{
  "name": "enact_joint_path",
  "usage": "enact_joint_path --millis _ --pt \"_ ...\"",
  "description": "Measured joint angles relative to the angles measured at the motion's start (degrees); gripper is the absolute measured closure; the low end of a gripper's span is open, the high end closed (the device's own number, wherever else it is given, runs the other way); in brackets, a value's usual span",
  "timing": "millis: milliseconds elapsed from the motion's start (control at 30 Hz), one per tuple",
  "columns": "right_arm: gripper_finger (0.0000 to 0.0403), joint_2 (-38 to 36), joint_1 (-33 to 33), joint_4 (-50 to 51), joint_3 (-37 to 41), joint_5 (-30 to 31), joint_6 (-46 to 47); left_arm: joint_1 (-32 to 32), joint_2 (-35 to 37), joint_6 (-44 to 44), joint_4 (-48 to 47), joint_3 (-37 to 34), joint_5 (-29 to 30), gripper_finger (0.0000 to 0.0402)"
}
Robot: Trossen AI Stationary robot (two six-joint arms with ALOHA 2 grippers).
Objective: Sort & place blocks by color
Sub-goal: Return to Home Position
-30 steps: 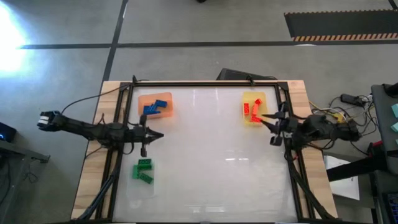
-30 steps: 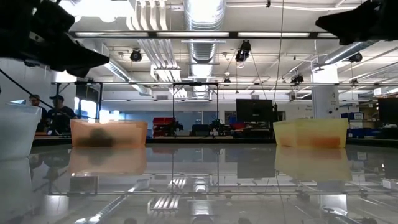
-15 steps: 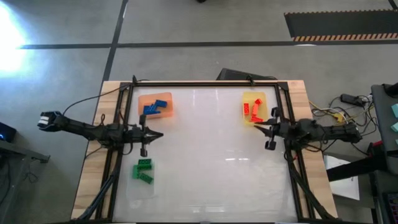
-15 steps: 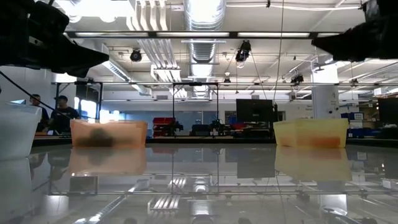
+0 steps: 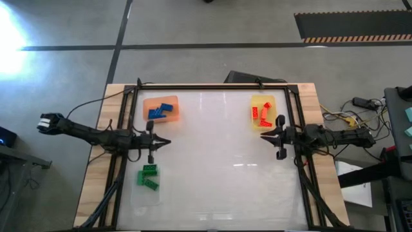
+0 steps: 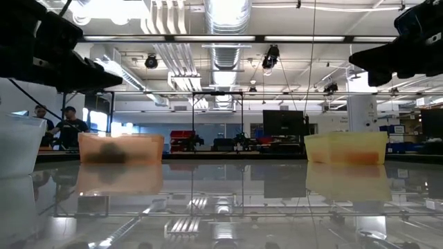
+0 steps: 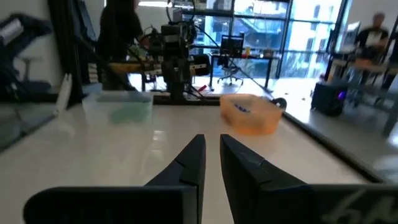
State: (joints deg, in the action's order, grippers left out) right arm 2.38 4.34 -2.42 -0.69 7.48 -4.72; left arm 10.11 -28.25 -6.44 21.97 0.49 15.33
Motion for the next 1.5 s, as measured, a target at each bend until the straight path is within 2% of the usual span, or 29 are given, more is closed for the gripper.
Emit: enact_joint_path --millis 167,1033,1500 --pt "0.0364 0.1 0.0 0.0 0.0 0.0 5.6 0.0 -2.3 0.0 0.0 0.0 0.0 0.0402" --pt "0.0364 0.1 0.0 0.2 0.1 0.0 5.6 0.0 -18.2 0.4 0.5 0.0 0.0 0.0402" --pt "0.0364 0.1 0.0 0.2 0.1 0.0 5.6 0.0 -19.7 0.1 0.4 -0.1 0.0 0.0402"
